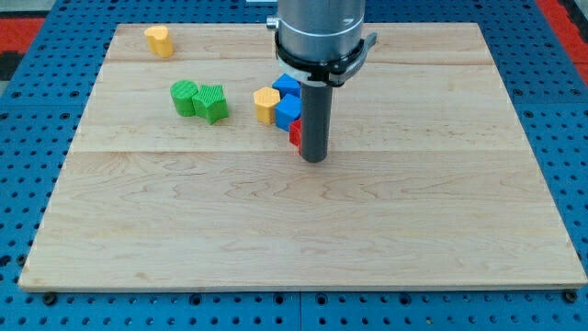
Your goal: Slide red star below the blue cube
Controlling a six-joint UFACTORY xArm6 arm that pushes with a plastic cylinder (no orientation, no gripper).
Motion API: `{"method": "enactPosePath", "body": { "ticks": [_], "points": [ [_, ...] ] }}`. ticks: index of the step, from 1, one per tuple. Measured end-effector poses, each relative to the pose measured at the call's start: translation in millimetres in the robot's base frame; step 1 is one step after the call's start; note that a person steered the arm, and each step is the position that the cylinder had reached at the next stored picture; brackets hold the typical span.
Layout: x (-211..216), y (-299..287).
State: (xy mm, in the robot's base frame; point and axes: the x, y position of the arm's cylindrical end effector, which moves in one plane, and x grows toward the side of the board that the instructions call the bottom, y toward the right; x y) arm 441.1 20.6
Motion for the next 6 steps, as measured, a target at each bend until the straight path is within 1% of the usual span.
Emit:
{"method": "enactPosePath", "body": {
  "ticks": [1, 2, 3, 4, 5, 6],
  "points": [
    [-47, -8],
    [-55, 26],
    [-52, -2],
    [-39, -41],
    [-57, -70],
    [-62, -65]
  ]
}}
